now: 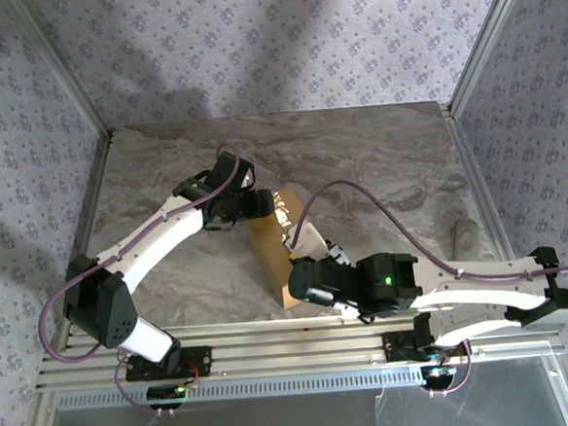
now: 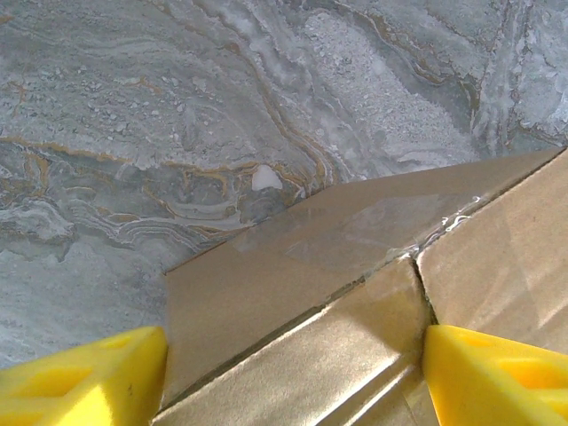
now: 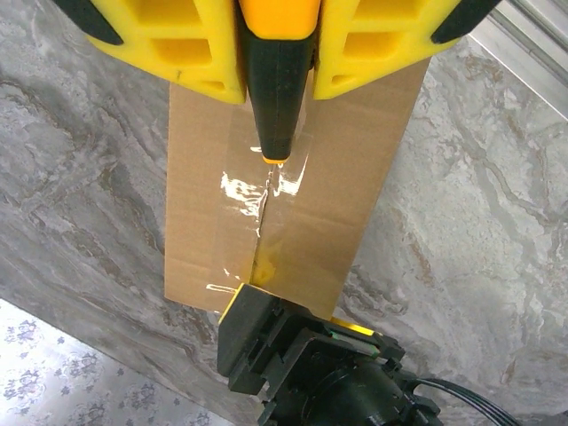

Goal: Unpack the express box

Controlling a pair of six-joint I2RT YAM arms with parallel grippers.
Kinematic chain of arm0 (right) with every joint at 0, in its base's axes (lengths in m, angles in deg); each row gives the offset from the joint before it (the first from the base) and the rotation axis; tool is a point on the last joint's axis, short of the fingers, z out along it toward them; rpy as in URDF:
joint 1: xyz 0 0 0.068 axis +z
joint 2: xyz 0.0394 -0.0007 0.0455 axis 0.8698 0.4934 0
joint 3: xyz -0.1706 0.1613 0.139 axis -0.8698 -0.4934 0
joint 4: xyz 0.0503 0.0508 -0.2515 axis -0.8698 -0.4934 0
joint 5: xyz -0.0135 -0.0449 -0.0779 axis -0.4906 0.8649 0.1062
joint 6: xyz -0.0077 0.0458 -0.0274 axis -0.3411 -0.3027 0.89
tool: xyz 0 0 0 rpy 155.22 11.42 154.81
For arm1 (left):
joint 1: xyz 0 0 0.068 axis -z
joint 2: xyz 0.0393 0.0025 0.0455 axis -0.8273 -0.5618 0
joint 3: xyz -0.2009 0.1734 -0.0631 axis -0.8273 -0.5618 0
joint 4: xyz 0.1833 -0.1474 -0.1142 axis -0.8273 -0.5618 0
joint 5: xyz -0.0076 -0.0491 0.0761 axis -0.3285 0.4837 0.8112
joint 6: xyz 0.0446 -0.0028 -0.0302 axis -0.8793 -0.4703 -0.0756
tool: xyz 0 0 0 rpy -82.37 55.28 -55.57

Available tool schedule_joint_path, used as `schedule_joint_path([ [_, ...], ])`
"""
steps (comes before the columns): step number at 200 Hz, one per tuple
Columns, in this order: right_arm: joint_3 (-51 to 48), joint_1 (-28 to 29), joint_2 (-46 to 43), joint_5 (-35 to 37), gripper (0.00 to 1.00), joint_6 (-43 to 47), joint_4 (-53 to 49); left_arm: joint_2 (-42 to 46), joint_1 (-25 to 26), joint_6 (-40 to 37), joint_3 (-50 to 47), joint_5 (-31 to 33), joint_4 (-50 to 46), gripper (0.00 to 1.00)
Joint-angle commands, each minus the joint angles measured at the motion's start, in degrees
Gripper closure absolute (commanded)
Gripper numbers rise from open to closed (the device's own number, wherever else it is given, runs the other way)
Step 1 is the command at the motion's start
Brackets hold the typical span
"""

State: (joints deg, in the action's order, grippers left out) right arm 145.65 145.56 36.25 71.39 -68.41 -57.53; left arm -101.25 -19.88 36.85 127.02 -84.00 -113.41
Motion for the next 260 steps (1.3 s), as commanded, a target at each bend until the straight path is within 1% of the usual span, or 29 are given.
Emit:
schedule_joint_path([
  [1,-0.33,1.79,-0.36,-1.45,1.00,-4.29,-3.56,-2.23,-1.05,2.36,-2.90,5.21,-2.25,0.26],
  [154,3.93,7.68,4.54,1.01,1.00,-14.84,-7.51,-2.10,-1.29,6.83,-5.76,6.10,1.93,0.26],
  [237,5.94,10.05,6.02,2.72,1.00,-21.71,-10.21,-1.27,-1.40,9.57,-7.31,8.57,3.31,0.27],
  [242,6.00,11.29,5.99,2.81,1.00,-22.07,-10.17,-1.28,-1.48,9.67,-7.34,8.62,3.35,0.27],
  [260,6.27,12.09,6.28,2.97,1.00,-23.30,-10.29,-1.27,-1.42,10.18,-7.39,9.12,3.51,0.27],
])
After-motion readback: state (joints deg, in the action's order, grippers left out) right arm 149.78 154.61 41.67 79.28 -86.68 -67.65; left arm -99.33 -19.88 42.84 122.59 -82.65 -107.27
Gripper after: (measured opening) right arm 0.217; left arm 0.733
